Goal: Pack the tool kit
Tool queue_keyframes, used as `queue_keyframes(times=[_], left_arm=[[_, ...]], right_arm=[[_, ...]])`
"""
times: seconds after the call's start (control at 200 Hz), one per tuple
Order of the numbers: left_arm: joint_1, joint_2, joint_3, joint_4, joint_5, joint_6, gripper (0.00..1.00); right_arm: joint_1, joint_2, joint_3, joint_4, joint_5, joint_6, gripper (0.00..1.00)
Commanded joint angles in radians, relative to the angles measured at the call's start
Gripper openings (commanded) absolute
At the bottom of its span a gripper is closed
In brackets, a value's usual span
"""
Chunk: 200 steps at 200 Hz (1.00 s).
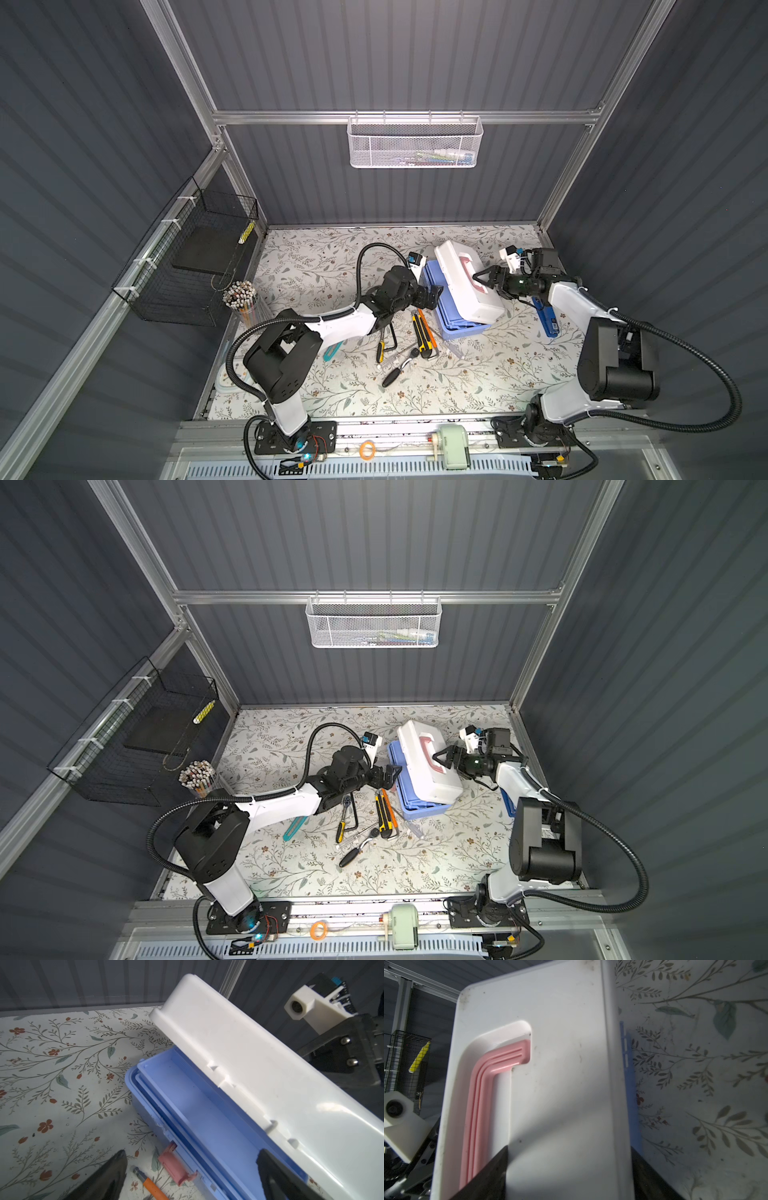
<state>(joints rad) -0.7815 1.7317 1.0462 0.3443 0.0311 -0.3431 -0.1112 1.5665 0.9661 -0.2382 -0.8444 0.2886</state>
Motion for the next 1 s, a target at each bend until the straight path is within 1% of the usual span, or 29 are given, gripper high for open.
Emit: queue_keyframes(times=[0.0,0.11,0.18,0.345,0.43,0.44,0.465,0.57,0.69,0.87,0.995], left_arm=[[0.016,-0.022,0.018,0.042,0.098,-0.065,0.96],[0.018,-0.015,0.029,0.062,0.137,-0.090,0.94],[0.018,-0.006,0.038,0.100,0.184,-0.122,0.93],[0.018,0.031,0.064,0.188,0.272,-0.209,0.88],[0.018,0.054,0.085,0.206,0.291,-0.246,0.86],[0.018,0.056,0.087,0.210,0.314,-0.250,0.85],[0.018,0.063,0.092,0.216,0.331,-0.261,0.85],[0.018,0.093,0.117,0.244,0.369,-0.309,0.82],[0.018,0.129,0.151,0.241,0.392,-0.358,0.78],[0.018,0.143,0.166,0.223,0.376,-0.401,0.77],[0.018,0.152,0.181,0.224,0.387,-0.422,0.76]], right_arm=[[-0.011,0.028,-0.031,-0.014,-0.071,0.047,0.48],[-0.021,0.032,-0.037,0.001,-0.090,0.054,0.48],[-0.027,0.035,-0.041,0.016,-0.105,0.063,0.49],[-0.029,0.029,-0.038,0.013,-0.098,0.063,0.50],[-0.029,0.026,-0.035,0.013,-0.092,0.065,0.51],[-0.029,0.026,-0.035,0.013,-0.093,0.066,0.51],[-0.030,0.026,-0.033,0.014,-0.095,0.068,0.51],[-0.029,0.029,-0.033,0.032,-0.101,0.085,0.51],[-0.029,0.024,-0.036,0.048,-0.101,0.098,0.51],[-0.029,0.019,-0.036,0.067,-0.106,0.118,0.52],[-0.028,0.018,-0.037,0.075,-0.107,0.127,0.52]])
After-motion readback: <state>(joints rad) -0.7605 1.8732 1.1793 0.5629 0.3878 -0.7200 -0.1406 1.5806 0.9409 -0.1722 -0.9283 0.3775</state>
